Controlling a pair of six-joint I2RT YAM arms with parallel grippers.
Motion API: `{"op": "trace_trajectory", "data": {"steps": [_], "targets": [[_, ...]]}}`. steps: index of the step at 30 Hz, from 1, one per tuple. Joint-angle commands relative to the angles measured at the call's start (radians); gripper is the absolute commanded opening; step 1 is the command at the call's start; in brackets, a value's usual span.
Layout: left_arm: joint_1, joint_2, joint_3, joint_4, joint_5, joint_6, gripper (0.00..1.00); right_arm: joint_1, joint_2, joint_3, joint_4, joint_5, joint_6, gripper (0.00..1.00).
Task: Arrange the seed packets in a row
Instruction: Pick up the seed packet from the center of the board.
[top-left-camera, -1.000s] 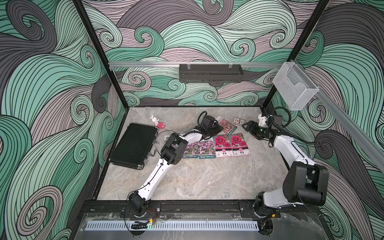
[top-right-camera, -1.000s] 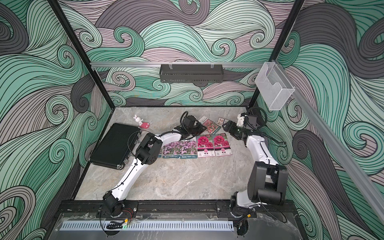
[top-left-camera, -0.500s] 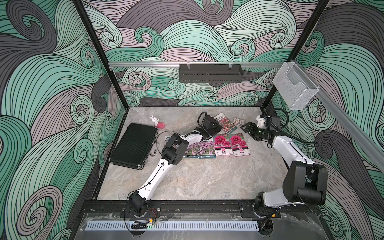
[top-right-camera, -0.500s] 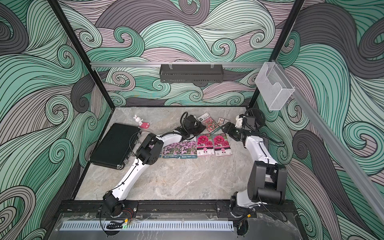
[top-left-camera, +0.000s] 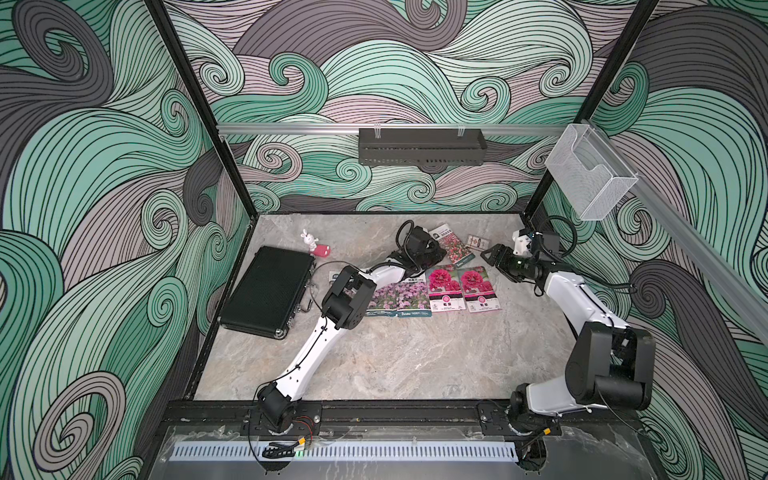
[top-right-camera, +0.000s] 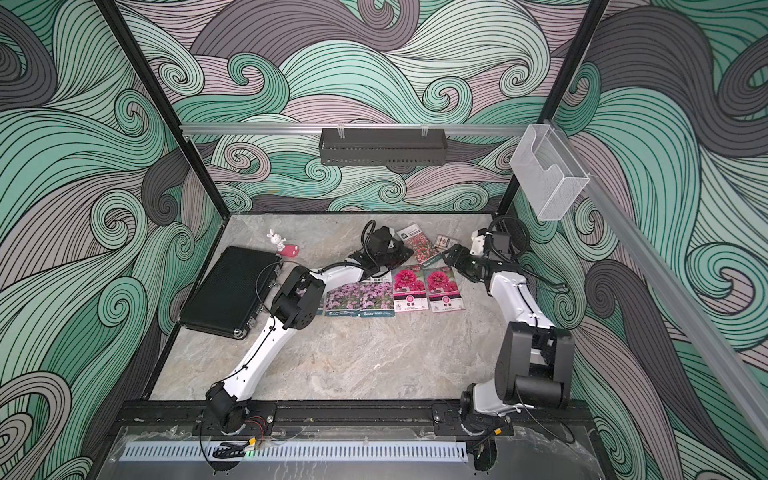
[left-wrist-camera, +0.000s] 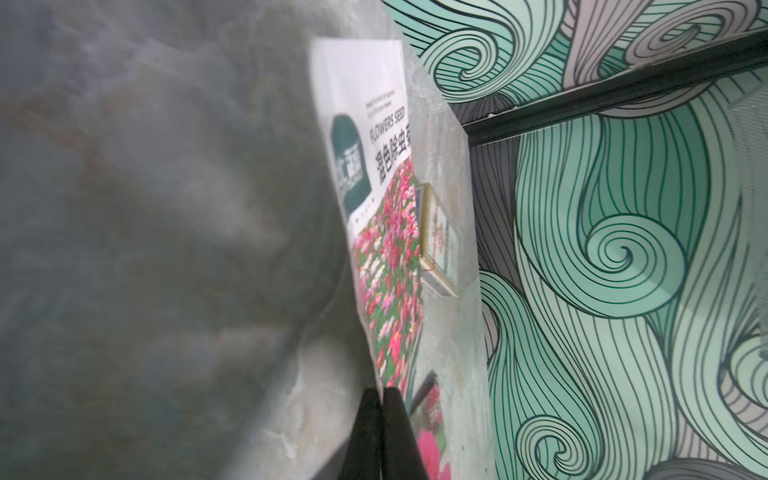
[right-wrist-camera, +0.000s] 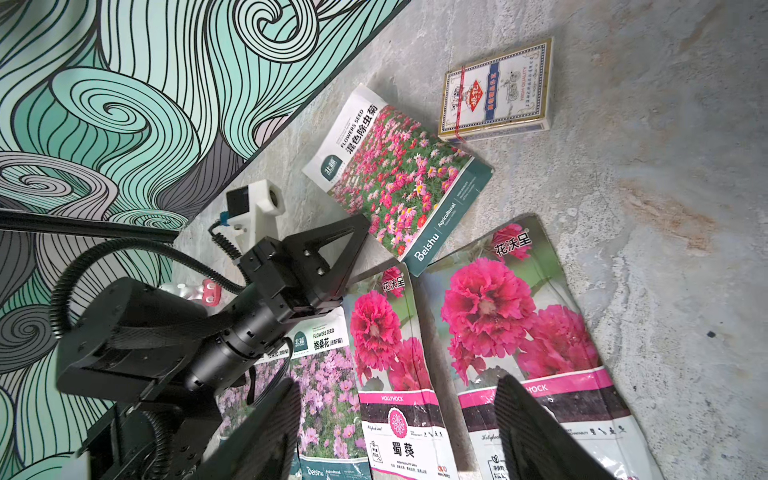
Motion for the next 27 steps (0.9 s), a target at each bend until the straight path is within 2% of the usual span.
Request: {"op": "trace_trajectory", "data": {"steps": [1,12,17,20,25,27], "targets": [[-0.003,-0.119,0.04,0.027,0.04,0.032,0.0,0.01,0.0,0.01,-0.015,0.005,-0.009,0.75],[0.015,-0.282,-0.048,-0.007,0.084,0.066,0.0,0.013,-0.028,0.007,-0.016,-0.027,0.018,0.75],[0.045,-0.39,-0.191,0.017,0.105,0.077,0.0,0.013,-0.043,-0.013,-0.003,-0.052,0.041,0.75],[0.066,-0.453,-0.279,0.029,0.132,0.081,0.0,0.012,-0.043,-0.038,0.058,-0.096,0.118,0.75],[0.086,-0.54,-0.4,0.038,0.18,0.091,0.0,0.014,-0.032,-0.119,0.3,-0.179,0.351,0.75],[0.093,-0.566,-0.435,0.038,0.222,0.095,0.0,0.016,-0.019,-0.117,0.315,-0.195,0.364,0.76]]}}
